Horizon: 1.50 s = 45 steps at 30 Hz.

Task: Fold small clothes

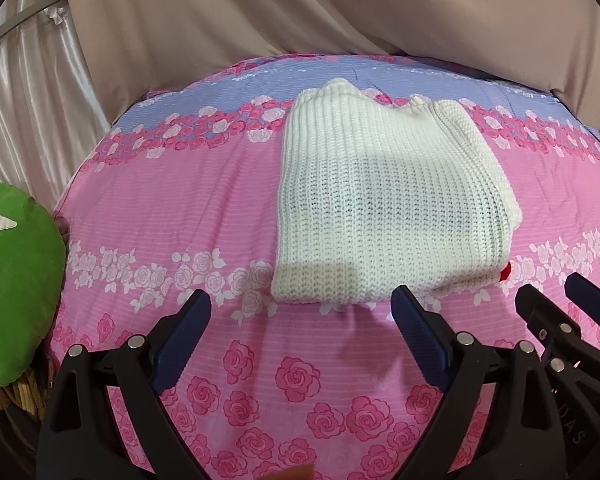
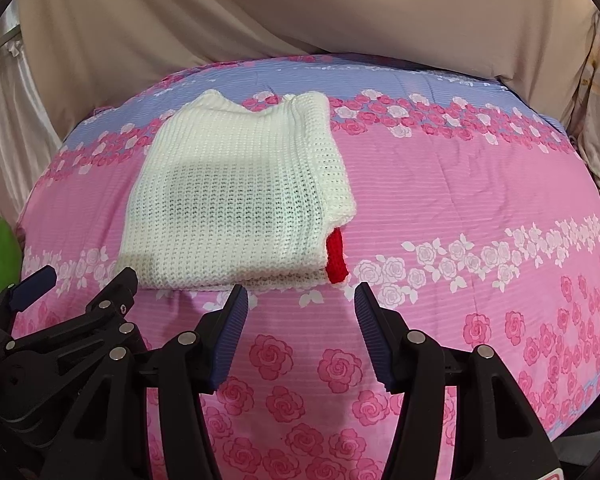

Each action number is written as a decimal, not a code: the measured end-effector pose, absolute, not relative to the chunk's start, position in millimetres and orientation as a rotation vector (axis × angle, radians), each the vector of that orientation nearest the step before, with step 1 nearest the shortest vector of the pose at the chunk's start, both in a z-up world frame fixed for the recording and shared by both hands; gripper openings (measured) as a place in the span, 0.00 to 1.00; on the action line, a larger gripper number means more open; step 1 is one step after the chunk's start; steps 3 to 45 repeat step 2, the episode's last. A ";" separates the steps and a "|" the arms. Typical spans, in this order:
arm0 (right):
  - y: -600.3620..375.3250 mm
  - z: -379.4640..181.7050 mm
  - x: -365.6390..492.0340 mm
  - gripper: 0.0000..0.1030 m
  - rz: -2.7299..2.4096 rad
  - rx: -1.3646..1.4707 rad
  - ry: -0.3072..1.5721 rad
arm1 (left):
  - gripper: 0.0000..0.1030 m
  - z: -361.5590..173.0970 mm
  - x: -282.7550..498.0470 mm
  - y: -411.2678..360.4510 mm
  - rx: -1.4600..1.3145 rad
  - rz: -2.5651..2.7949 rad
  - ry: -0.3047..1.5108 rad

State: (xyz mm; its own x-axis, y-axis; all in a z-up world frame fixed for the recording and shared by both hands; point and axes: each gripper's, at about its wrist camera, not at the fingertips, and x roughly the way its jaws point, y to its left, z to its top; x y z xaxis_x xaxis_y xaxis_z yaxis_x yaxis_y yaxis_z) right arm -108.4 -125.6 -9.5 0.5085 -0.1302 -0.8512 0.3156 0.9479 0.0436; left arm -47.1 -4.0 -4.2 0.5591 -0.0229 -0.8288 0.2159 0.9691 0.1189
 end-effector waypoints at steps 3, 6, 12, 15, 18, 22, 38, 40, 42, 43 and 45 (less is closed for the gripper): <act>-125.3 -9.0 -108.4 0.53 -0.270 0.202 1.002 | 0.87 -4.3 -47.2 -4.2 0.217 -0.141 0.970; -125.3 -9.0 -108.4 0.53 -0.270 0.202 1.002 | 0.87 -4.3 -47.2 -4.2 0.217 -0.141 0.970; -125.3 -9.0 -108.4 0.53 -0.270 0.202 1.002 | 0.87 -4.3 -47.2 -4.2 0.217 -0.141 0.970; -125.3 -9.0 -108.4 0.53 -0.270 0.202 1.002 | 0.87 -4.3 -47.2 -4.2 0.217 -0.141 0.970; -125.3 -9.0 -108.4 0.53 -0.270 0.202 1.002 | 0.87 -4.3 -47.2 -4.2 0.217 -0.141 0.970; -125.3 -9.0 -108.4 0.53 -0.270 0.202 1.002 | 0.87 -4.3 -47.2 -4.2 0.217 -0.141 0.970; -125.3 -9.0 -108.4 0.53 -0.270 0.202 1.002 | 0.87 -4.3 -47.2 -4.2 0.217 -0.141 0.970; -125.3 -9.0 -108.4 0.53 -0.270 0.202 1.002 | 0.87 -4.3 -47.2 -4.2 0.217 -0.141 0.970; -125.3 -9.0 -108.4 0.53 -0.270 0.202 1.002 | 0.87 -4.3 -47.2 -4.2 0.217 -0.141 0.970; -125.3 -9.0 -108.4 0.53 -0.270 0.202 1.002 | 0.87 -4.3 -47.2 -4.2 0.217 -0.141 0.970; -125.3 -9.0 -108.4 0.53 -0.270 0.202 1.002 | 0.87 -4.3 -47.2 -4.2 0.217 -0.141 0.970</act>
